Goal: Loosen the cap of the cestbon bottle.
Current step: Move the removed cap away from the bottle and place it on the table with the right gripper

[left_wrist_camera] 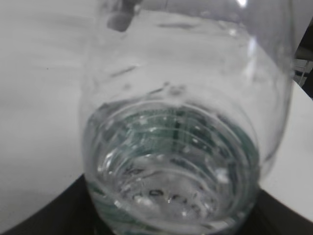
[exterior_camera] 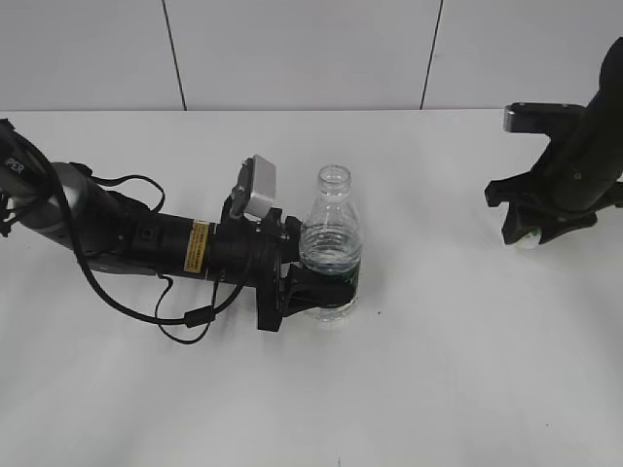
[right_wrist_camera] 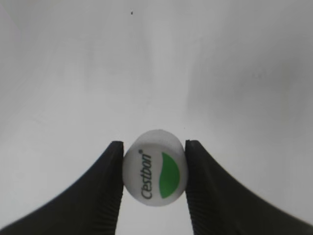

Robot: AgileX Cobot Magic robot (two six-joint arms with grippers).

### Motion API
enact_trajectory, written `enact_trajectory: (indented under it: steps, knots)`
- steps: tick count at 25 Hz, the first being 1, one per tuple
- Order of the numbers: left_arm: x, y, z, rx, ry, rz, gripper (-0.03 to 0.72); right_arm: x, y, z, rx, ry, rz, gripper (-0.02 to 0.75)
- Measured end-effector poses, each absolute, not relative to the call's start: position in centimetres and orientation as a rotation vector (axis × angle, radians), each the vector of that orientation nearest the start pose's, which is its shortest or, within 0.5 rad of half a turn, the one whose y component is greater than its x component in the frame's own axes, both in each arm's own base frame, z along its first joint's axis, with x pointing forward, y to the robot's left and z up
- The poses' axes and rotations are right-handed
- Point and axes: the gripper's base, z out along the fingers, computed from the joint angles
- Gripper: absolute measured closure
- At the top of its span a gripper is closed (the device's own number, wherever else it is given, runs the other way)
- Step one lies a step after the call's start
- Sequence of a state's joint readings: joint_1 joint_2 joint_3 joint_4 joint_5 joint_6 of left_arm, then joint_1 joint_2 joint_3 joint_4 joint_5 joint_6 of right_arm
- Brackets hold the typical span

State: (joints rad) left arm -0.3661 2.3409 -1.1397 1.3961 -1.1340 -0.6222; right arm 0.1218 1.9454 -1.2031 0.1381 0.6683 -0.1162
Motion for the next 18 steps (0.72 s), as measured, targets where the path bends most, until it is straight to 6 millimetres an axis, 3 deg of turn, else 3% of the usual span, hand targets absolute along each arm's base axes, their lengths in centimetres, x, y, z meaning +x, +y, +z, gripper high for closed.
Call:
enact_trajectory:
  steps: [6,16,18]
  knots:
    - [33.0,-21.3,5.5,1.360,1.555,-1.143,0.276,37.2,5.3,11.8,-0.168,2.932,0.140,0.444]
    - [33.0,-21.3,5.5,1.360,1.555,-1.143,0.276,37.2,5.4,10.8,-0.151,2.954,0.149,0.443]
    - [33.0,-21.3,5.5,1.360,1.555,-1.143,0.276,37.2,5.4,10.8,-0.149,2.956,0.151,0.414]
